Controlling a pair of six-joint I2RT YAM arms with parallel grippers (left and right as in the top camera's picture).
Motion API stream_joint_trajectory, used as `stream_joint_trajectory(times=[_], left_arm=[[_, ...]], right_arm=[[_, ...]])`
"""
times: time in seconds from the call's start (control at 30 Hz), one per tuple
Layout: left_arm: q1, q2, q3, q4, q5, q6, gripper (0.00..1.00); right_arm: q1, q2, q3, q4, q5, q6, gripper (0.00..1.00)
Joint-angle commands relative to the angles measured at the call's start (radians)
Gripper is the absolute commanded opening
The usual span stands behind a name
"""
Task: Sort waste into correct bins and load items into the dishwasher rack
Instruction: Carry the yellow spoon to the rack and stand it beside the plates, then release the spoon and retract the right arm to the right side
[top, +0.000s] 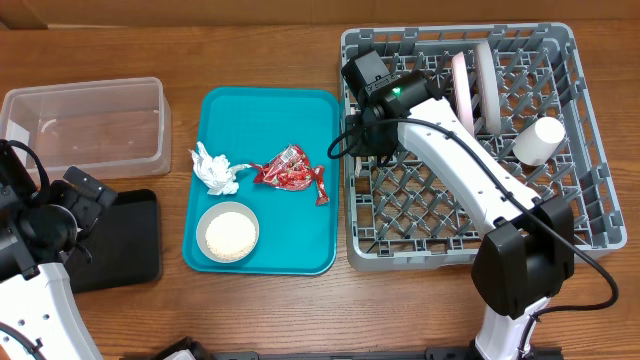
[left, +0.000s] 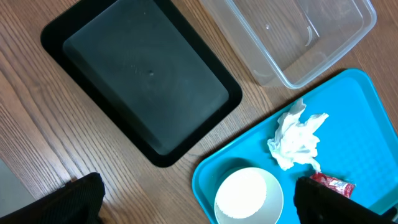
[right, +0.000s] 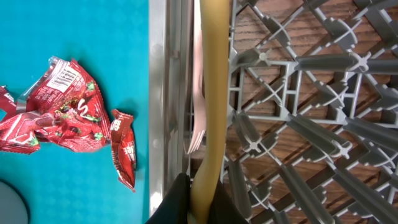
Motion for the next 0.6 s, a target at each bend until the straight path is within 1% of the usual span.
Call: stream_joint_trajectory(times=[0.0, 0.17, 0.2, 0.23, 0.33, 0.47, 0.57], left_arm=[[0.004, 0.002, 0.016, 0.000, 0.008, -0.021, 1.00], [0.004, 0.002, 0.016, 0.000, 0.008, -0.021, 1.00], [0.004, 0.002, 0.016, 0.000, 0.008, -0.021, 1.00], [0.004, 0.002, 0.016, 0.000, 0.008, -0.021, 1.00], [0.004, 0.002, 0.016, 0.000, 0.008, -0.021, 1.00], [0.004, 0.002, 0.016, 0.000, 0.008, -0.021, 1.00], [0.005, 0.002, 0.016, 0.000, 0.008, -0.021, 1.00]], right_arm=[[0.010, 0.023, -0.001, 0.008, -0.005, -0.017, 0.05], [0.016, 0.055, -0.001, 0.011, -0.026, -0.040, 0.06], [0.022, 0.057, -0.001, 0.013, -0.021, -0.040, 0.15], [0.023, 0.057, -0.001, 0.016, -0.021, -0.039, 0.34], [0.023, 0.056, 0.000, 0.021, -0.021, -0.040, 0.54], [0.023, 0.029, 0.033, 0.002, -0.014, -0.047, 0.53], [0.023, -0.086, 0.121, -0.051, 0.023, -0.047, 0.53]])
